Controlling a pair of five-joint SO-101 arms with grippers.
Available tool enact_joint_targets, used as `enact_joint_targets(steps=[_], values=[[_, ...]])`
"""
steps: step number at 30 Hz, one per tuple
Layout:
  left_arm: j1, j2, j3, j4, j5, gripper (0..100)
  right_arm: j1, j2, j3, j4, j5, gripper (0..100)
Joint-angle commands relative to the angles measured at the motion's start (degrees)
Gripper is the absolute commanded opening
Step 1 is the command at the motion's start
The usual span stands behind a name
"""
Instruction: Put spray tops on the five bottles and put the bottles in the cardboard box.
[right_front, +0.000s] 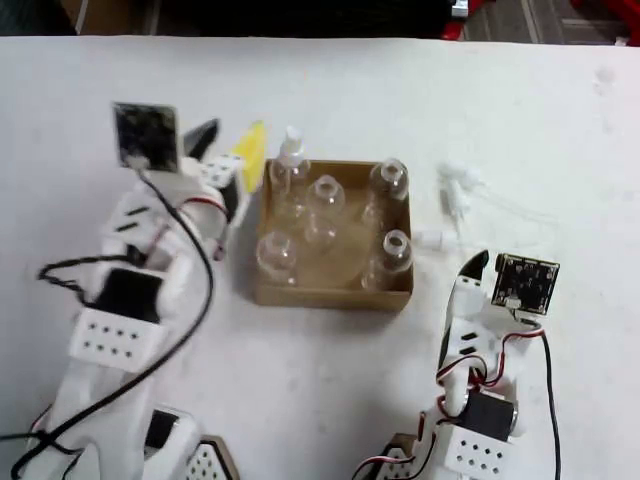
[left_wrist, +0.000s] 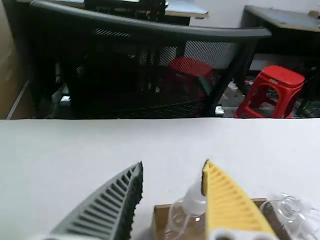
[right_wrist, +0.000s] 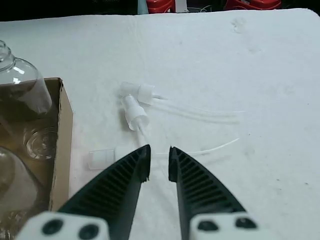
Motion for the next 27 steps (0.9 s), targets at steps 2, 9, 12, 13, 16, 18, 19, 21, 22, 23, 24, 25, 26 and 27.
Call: enact_joint_targets(steps=[2,9,12,13,16,18,19,21,22,23,24,25,26,27], values=[[-9.80,7.25,-15.91,15.38,-9.23,18,0.04,-0.40,0.53,-1.98,0.79,5.2],[-15.25,34.07,-34.73,28.40,-24.53,19,-0.04,-0.40,0.53,-1.71,0.79,5.2],[-15.96,46.90,-45.36,33.32,-34.20,19,-0.04,-0.40,0.53,-1.71,0.79,5.2],[-16.31,51.12,-49.41,35.08,-37.10,18,-0.13,-0.40,0.53,-1.71,0.79,5.2],[-16.75,63.25,-61.27,38.24,-42.73,17,-0.13,-0.40,0.53,-1.71,0.79,5.2],[-16.75,70.81,-69.27,40.79,-44.04,14,-0.22,-0.40,0.53,-1.71,0.79,5.2],[-16.66,74.68,-73.85,42.46,-45.10,13,-0.22,-0.40,0.53,-1.63,0.79,5.2],[-16.48,81.89,-82.64,46.51,-48.53,11,-0.31,-0.40,0.53,-1.63,0.79,5.2],[-16.48,85.41,-87.03,48.62,-50.20,11,-0.31,-0.40,0.53,-1.63,0.79,5.2],[-16.40,88.92,-91.34,50.37,-51.43,11,-0.31,-0.40,0.53,-1.63,0.79,5.2],[-16.40,92.44,-95.56,51.78,-52.40,11,-0.31,-0.40,0.53,-1.63,0.79,5.2],[-16.40,95.69,-100.04,53.10,-53.10,11,-0.31,-0.40,0.53,-1.63,0.79,5.2],[-16.40,98.86,-104.35,54.42,-53.45,11,-0.31,-0.40,0.53,-1.63,0.79,5.2],[-16.40,101.93,-108.75,55.65,-53.54,11,-0.31,-0.40,0.53,-1.63,0.79,5.2]])
